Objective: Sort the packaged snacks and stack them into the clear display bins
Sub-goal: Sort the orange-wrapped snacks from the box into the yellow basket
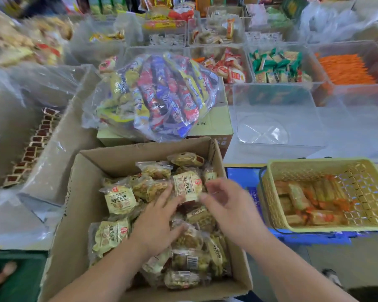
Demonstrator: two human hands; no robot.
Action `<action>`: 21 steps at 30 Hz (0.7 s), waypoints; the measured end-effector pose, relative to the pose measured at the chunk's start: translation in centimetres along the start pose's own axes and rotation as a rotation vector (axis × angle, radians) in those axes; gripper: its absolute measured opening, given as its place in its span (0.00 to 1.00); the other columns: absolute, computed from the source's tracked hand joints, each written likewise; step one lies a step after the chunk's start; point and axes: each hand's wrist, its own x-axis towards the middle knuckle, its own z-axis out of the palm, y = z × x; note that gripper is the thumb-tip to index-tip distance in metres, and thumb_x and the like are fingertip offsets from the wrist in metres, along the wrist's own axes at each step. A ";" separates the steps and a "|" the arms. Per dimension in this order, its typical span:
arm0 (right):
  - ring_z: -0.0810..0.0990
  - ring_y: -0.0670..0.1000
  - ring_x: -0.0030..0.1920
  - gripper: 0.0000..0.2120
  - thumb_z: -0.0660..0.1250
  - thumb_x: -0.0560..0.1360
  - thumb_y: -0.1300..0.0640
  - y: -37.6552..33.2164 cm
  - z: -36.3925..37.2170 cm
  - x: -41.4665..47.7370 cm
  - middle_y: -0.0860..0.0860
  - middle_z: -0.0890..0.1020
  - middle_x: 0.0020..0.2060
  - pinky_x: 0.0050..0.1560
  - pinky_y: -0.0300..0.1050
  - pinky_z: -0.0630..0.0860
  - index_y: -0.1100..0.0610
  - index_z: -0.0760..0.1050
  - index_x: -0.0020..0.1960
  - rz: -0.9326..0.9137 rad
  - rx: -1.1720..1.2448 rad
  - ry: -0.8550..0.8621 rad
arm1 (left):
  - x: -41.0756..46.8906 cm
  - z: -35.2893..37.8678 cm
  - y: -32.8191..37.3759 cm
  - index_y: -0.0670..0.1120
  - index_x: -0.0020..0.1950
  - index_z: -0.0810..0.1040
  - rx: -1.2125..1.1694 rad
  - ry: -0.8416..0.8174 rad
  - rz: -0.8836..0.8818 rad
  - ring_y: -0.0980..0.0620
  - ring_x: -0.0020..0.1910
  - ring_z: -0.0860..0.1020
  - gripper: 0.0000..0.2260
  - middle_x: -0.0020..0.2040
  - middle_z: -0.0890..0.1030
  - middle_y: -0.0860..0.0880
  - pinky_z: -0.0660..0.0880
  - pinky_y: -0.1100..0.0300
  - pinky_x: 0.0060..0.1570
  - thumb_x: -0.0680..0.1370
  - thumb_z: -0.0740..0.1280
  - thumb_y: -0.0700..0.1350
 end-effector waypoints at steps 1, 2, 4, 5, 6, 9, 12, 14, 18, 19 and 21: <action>0.78 0.35 0.54 0.22 0.66 0.72 0.34 -0.1 1.3 -0.3 0.35 0.79 0.53 0.51 0.31 0.76 0.39 0.75 0.63 0.018 -0.057 -0.103 | 0.0 0.0 -0.4 0.69 0.80 0.48 -0.050 0.034 0.015 0.44 0.79 0.62 0.34 0.80 0.31 0.65 0.67 0.42 0.74 0.79 0.63 0.66; 0.76 0.37 0.59 0.26 0.66 0.73 0.34 0.1 2.5 -0.6 0.36 0.77 0.60 0.58 0.36 0.76 0.42 0.73 0.68 0.048 -0.130 -0.190 | 0.0 0.0 -0.7 0.69 0.80 0.50 -0.090 0.054 0.034 0.45 0.77 0.67 0.32 0.80 0.32 0.66 0.71 0.44 0.71 0.80 0.64 0.62; 0.71 0.47 0.69 0.34 0.66 0.74 0.34 0.6 4.2 -1.0 0.45 0.72 0.70 0.68 0.45 0.71 0.47 0.67 0.76 0.120 -0.292 -0.309 | -0.1 -0.2 -1.6 0.67 0.80 0.53 -0.134 0.071 0.074 0.49 0.70 0.74 0.31 0.81 0.33 0.66 0.75 0.49 0.64 0.82 0.66 0.54; 0.68 0.50 0.72 0.37 0.66 0.74 0.33 0.9 4.8 -1.2 0.48 0.69 0.73 0.71 0.47 0.69 0.49 0.64 0.78 0.152 -0.359 -0.347 | -0.2 -0.3 -2.2 0.67 0.80 0.53 -0.135 0.075 0.096 0.50 0.68 0.76 0.32 0.81 0.33 0.66 0.76 0.51 0.61 0.83 0.66 0.52; 0.66 0.53 0.74 0.40 0.67 0.73 0.33 1.1 5.1 -1.4 0.49 0.67 0.75 0.72 0.49 0.67 0.49 0.62 0.79 0.175 -0.410 -0.372 | -0.4 -0.5 -2.9 0.67 0.81 0.52 -0.125 0.073 0.113 0.51 0.68 0.76 0.32 0.81 0.34 0.64 0.76 0.53 0.61 0.83 0.65 0.51; 0.61 0.55 0.76 0.48 0.71 0.69 0.31 1.6 5.6 -2.0 0.49 0.62 0.77 0.74 0.52 0.64 0.46 0.56 0.80 0.206 -0.462 -0.424 | -1.2 -1.2 -4.8 0.68 0.82 0.46 -0.123 0.008 0.118 0.49 0.78 0.66 0.32 0.85 0.46 0.56 0.68 0.50 0.74 0.84 0.62 0.55; 0.59 0.55 0.77 0.56 0.76 0.62 0.30 1.9 5.6 -3.0 0.46 0.60 0.77 0.76 0.52 0.61 0.44 0.52 0.81 0.179 -0.523 -0.470 | -2.6 -1.5 -5.8 0.66 0.81 0.40 -0.160 -0.141 0.154 0.52 0.80 0.58 0.41 0.84 0.54 0.56 0.58 0.53 0.77 0.77 0.63 0.69; 0.57 0.54 0.77 0.61 0.79 0.60 0.33 2.3 5.6 -3.8 0.43 0.55 0.78 0.76 0.51 0.60 0.43 0.47 0.81 0.175 -0.594 -0.532 | -3.5 -1.2 -6.0 0.63 0.81 0.36 -0.105 -0.259 0.159 0.52 0.82 0.50 0.55 0.84 0.48 0.57 0.52 0.52 0.79 0.66 0.68 0.76; 0.49 0.54 0.80 0.64 0.80 0.60 0.33 3.2 6.4 -4.5 0.41 0.44 0.80 0.78 0.50 0.56 0.44 0.42 0.82 0.149 -0.695 -0.576 | -3.6 0.4 -6.1 0.62 0.77 0.26 0.144 -0.235 0.158 0.46 0.83 0.44 0.68 0.84 0.38 0.52 0.46 0.48 0.80 0.60 0.79 0.70; 0.47 0.54 0.81 0.65 0.79 0.59 0.33 3.2 6.8 -4.5 0.40 0.42 0.80 0.78 0.51 0.55 0.44 0.41 0.82 0.157 -0.710 -0.578 | -3.4 0.6 -6.1 0.61 0.77 0.26 0.178 -0.213 0.143 0.44 0.83 0.44 0.69 0.84 0.37 0.49 0.46 0.46 0.80 0.60 0.79 0.69; 0.43 0.56 0.81 0.67 0.79 0.58 0.32 3.3 7.7 -4.3 0.41 0.38 0.80 0.78 0.53 0.56 0.45 0.38 0.82 0.175 -0.742 -0.589 | -3.0 0.9 -6.1 0.58 0.79 0.28 0.197 -0.188 0.107 0.41 0.83 0.43 0.70 0.83 0.35 0.46 0.48 0.44 0.81 0.59 0.79 0.70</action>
